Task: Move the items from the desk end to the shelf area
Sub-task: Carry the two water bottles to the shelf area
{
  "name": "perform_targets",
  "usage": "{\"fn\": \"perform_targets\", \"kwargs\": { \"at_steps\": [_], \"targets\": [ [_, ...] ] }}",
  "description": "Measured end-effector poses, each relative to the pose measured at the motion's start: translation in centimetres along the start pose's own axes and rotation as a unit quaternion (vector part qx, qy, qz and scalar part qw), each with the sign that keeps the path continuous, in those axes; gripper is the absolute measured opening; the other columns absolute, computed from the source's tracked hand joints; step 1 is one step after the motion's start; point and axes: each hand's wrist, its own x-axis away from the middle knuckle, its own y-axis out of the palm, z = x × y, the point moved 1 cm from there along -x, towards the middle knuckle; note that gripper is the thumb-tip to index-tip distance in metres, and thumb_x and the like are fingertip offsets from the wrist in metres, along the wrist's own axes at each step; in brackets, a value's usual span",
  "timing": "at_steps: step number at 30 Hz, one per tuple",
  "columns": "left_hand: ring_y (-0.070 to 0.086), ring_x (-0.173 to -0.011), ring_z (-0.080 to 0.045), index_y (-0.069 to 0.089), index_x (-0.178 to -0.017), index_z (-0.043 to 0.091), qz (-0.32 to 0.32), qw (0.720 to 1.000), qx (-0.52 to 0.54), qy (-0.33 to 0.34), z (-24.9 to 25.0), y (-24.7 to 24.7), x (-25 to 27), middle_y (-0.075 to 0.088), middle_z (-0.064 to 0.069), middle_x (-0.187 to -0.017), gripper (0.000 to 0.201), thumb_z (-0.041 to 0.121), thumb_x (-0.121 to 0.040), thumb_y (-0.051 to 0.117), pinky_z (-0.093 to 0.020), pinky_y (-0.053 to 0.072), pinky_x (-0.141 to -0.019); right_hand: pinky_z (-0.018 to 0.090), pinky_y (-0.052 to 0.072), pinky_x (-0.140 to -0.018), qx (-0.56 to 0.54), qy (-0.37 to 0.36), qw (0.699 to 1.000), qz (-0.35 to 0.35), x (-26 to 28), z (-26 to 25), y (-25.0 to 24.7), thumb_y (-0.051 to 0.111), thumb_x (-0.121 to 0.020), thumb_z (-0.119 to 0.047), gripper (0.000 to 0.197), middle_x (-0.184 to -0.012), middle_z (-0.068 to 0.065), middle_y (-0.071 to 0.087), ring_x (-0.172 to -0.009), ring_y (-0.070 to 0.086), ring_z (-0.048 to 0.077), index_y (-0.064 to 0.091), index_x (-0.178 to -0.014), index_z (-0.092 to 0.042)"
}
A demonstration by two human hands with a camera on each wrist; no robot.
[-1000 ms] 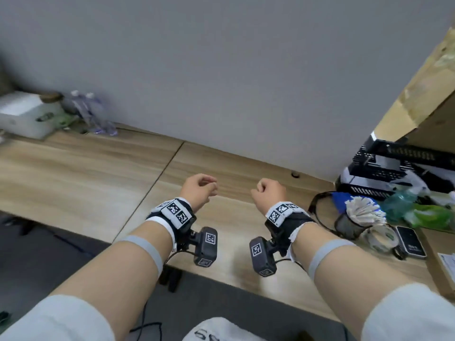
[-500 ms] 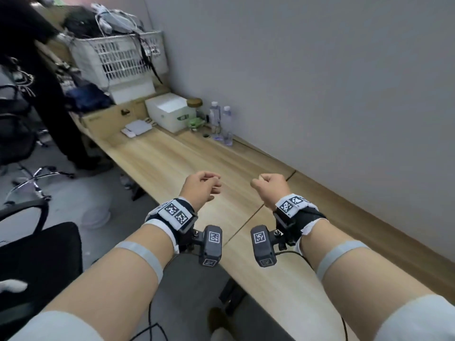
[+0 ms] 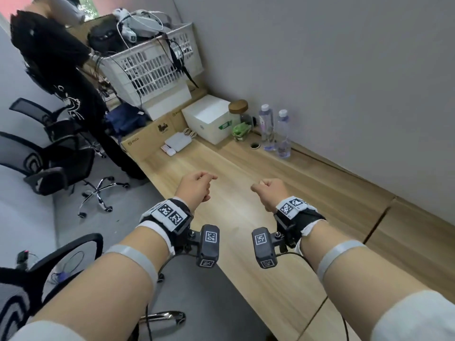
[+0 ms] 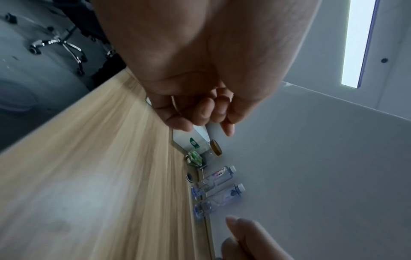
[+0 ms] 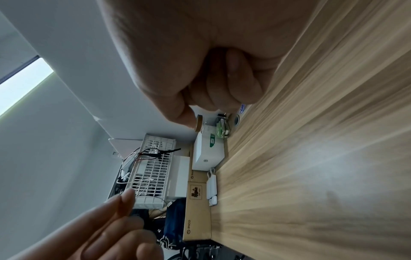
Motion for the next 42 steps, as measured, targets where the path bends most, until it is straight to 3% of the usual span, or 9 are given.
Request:
{"fn": "perform_targets", "kwargs": {
  "at_steps": [12,16,20,24,28,32,36,39,42],
  "targets": [
    [0.043,-0.051,-0.011,0.068,-0.089,0.014,-0.094,0.993,0.029,0.06,4.3,6.6,-24.4,0.049,0.002,-0.064,0.013,0.016,-0.096,0.057,-0.027,0.044,-0.057,0.029,0.034,-0.056,0.085,0.049,0.983,0.156,-15.0,-1.3,-3.3,0.062,-0.076,-0.015,0.037,-0.045,-0.007,0.037,-0.05,0.037,0.018,0.036,-0.05,-0.021],
    [0.058,-0.067,-0.016,0.062,-0.099,0.016,-0.163,0.985,0.031,0.051,3.5,11.9,-33.2,0.064,-0.009,-0.089,0.006,0.014,-0.093,0.063,-0.032,0.053,-0.066,0.031,0.047,-0.051,0.086,0.099,0.962,0.242,-20.2,-0.6,-4.3,0.065,-0.079,-0.014,0.021,-0.061,-0.002,0.051,-0.053,0.05,0.02,0.049,-0.069,-0.02],
    [0.063,-0.092,-0.019,0.042,-0.13,0.022,-0.17,0.983,0.026,0.067,3.1,14.4,-38.7,0.059,-0.004,-0.104,0.058,0.021,-0.08,0.072,-0.049,0.057,-0.09,0.046,0.061,-0.077,0.047,0.157,0.951,0.261,-23.9,-0.2,-4.5,0.076,-0.079,-0.023,0.038,-0.098,0.006,0.058,-0.077,0.061,0.019,0.051,-0.108,-0.017],
    [0.055,-0.117,-0.022,0.026,-0.151,0.022,-0.204,0.976,-0.015,0.068,3.4,16.4,-43.1,0.049,-0.01,-0.136,0.092,0.025,-0.076,0.079,-0.044,0.047,-0.106,0.045,0.052,-0.095,0.075,0.167,0.937,0.297,-28.6,-0.7,-4.9,0.083,-0.07,-0.04,0.078,-0.125,0.008,0.053,-0.108,0.057,0.022,0.04,-0.133,-0.024],
    [0.042,-0.139,-0.026,0.013,-0.157,0.026,-0.281,0.957,-0.016,0.07,3.3,18.5,-45.8,0.033,-0.012,-0.158,0.106,0.017,-0.077,0.082,-0.047,0.037,-0.114,0.039,0.047,-0.099,0.092,0.155,0.934,0.307,-33.0,-1.3,-5.2,0.083,-0.068,-0.04,0.088,-0.135,0.008,0.047,-0.118,0.053,0.025,0.037,-0.142,-0.029],
    [0.054,-0.125,-0.019,0.032,-0.148,0.023,-0.319,0.94,-0.049,0.112,2.1,19.9,-46.7,0.053,-0.004,-0.141,0.085,0.019,-0.079,0.082,-0.04,0.043,-0.11,0.032,0.05,-0.088,0.099,0.133,0.936,0.311,-35.6,-1.2,-5.4,0.083,-0.069,-0.028,0.068,-0.112,-0.002,0.062,-0.1,0.061,0.018,0.05,-0.128,-0.022],
    [0.061,-0.106,-0.015,0.04,-0.136,0.02,-0.319,0.937,-0.066,0.124,1.2,20.3,-46.4,0.06,0.0,-0.122,0.076,0.015,-0.074,0.084,-0.026,0.051,-0.093,0.039,0.062,-0.073,0.146,0.188,0.931,0.276,-36.6,1.6,-5.8,0.072,-0.059,-0.053,0.06,-0.086,-0.006,0.072,-0.071,0.071,0.011,0.057,-0.108,-0.022],
    [0.061,-0.093,-0.006,0.04,-0.132,0.017,-0.327,0.933,-0.083,0.124,0.4,20.1,-45.3,0.06,0.005,-0.11,0.075,0.007,-0.072,0.084,-0.01,0.046,-0.077,0.026,0.054,-0.074,0.147,0.198,0.914,0.323,-34.1,0.8,-5.2,0.074,-0.065,-0.045,0.052,-0.088,-0.013,0.066,-0.075,0.064,0.009,0.053,-0.11,-0.029],
    [0.064,-0.092,-0.007,0.051,-0.12,0.023,-0.328,0.935,-0.087,0.099,-0.1,19.5,-43.5,0.064,0.012,-0.101,0.063,0.008,-0.07,0.086,-0.019,0.05,-0.083,0.017,0.044,-0.059,0.094,0.198,0.913,0.343,-30.6,1.3,-5.3,0.077,-0.071,-0.026,0.049,-0.088,-0.013,0.063,-0.079,0.062,0.01,0.052,-0.113,-0.024]
  ]
}}
